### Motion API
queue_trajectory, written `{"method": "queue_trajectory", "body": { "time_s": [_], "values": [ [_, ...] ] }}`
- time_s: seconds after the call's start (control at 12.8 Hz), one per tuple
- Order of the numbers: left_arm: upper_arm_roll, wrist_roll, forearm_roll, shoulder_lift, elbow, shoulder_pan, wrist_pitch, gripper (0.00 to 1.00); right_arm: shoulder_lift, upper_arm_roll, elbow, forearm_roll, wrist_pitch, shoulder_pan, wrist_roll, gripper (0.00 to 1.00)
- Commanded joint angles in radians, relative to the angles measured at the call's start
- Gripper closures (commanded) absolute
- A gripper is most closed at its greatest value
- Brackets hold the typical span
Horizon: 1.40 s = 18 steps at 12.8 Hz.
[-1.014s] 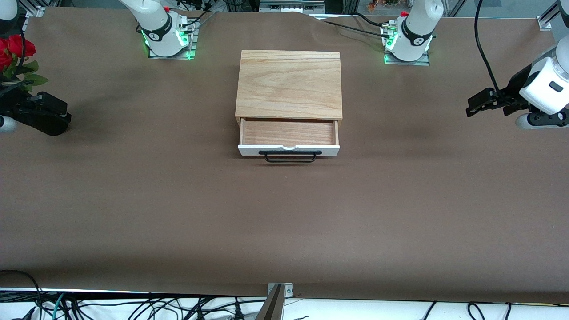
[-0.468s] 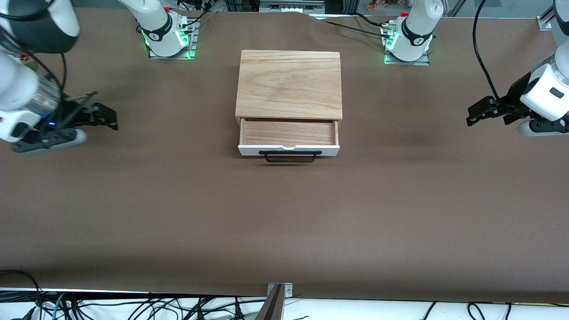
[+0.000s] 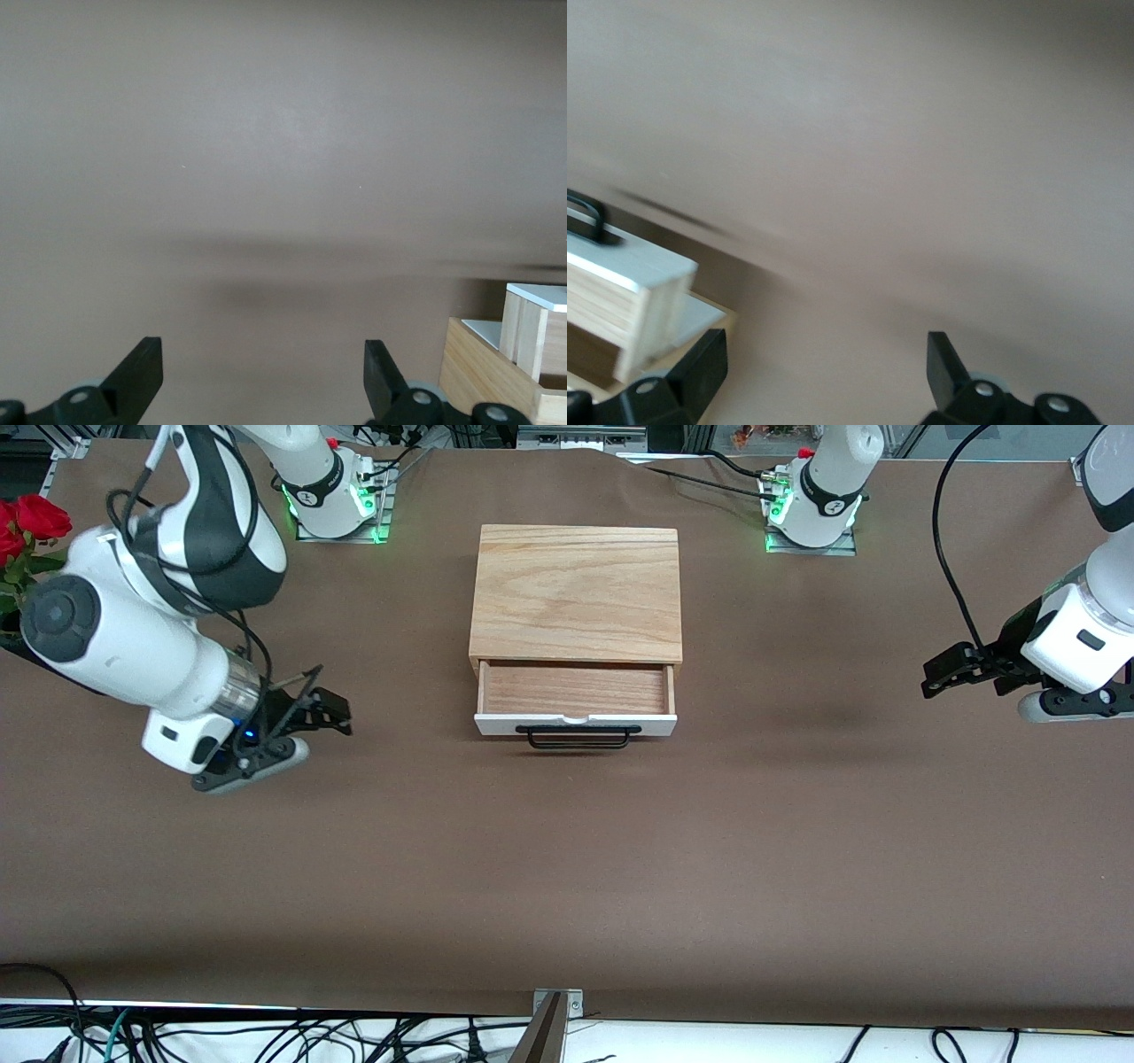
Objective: Close drawer with both arms simultaneously
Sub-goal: 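Move the right gripper toward the drawer while the left gripper approaches too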
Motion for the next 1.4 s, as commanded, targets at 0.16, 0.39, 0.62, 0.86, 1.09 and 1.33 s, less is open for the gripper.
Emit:
{"method": "queue_trajectory", "body": {
  "time_s": [0.16, 0.39, 0.62, 0.86, 1.09, 1.33],
  "values": [
    [-0.002, 0.234, -0.08, 0.074, -0.005, -0.005, 0.069, 0.0, 0.154, 0.013, 0.145, 0.09, 0.061, 0.067, 0.099, 0.0],
    [-0.026, 0.233, -0.145, 0.123, -0.003, -0.022, 0.185, 0.0, 0.209, 0.015, 0.147, 0.09, 0.174, 0.128, 0.179, 0.0],
    [-0.078, 0.217, -0.162, 0.189, -0.006, -0.031, 0.322, 0.0, 0.247, 0.015, 0.147, 0.091, 0.186, 0.171, 0.199, 0.0],
    [-0.103, 0.2, -0.248, 0.25, -0.006, -0.055, 0.397, 0.0, 0.269, 0.016, 0.147, 0.095, 0.206, 0.199, 0.236, 0.0],
    [-0.112, 0.2, -0.405, 0.31, -0.002, -0.093, 0.443, 0.0, 0.281, 0.016, 0.147, 0.171, 0.198, 0.225, 0.237, 0.0],
    [-0.112, 0.194, -0.516, 0.38, 0.003, -0.169, 0.541, 0.0, 0.295, 0.016, 0.146, 0.188, 0.194, 0.237, 0.239, 0.0]
  ]
}}
